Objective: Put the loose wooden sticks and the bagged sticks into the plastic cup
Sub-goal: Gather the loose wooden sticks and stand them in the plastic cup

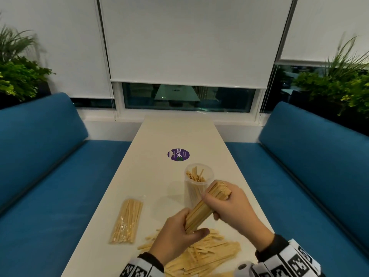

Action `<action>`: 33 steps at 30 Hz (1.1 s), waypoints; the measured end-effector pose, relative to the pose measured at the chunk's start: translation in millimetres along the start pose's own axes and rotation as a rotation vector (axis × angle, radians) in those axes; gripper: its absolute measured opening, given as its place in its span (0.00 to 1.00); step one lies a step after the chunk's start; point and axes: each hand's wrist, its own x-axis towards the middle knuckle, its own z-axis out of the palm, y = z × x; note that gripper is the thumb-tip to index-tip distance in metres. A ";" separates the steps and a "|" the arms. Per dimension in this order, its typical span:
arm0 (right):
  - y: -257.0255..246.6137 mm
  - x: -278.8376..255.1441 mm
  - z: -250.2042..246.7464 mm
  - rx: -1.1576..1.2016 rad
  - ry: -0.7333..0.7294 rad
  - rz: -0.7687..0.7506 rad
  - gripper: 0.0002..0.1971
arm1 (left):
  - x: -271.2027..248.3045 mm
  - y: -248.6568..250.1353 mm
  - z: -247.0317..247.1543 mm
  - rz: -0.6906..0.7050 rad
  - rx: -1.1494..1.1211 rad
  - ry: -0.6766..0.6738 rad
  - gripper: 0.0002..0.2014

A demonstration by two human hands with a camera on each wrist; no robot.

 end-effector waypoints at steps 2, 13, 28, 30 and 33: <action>-0.2 18.7 -14.1 -0.003 0.109 -0.017 0.10 | 19.7 -4.1 -4.4 -0.037 0.010 -0.002 0.28; 32.1 122.8 -36.4 -0.108 0.361 -0.121 0.10 | 126.5 -35.7 14.4 -0.228 -0.096 0.211 0.67; 55.9 163.2 -29.6 -0.195 0.313 0.027 0.16 | 153.0 -58.0 37.4 -0.167 -0.221 0.327 0.53; 50.7 165.7 -35.2 -0.201 0.361 -0.006 0.15 | 151.6 -57.9 36.5 -0.165 -0.222 0.325 0.52; 45.4 167.2 -38.2 -0.292 0.296 -0.021 0.13 | 149.5 -55.8 35.5 -0.156 -0.154 0.309 0.52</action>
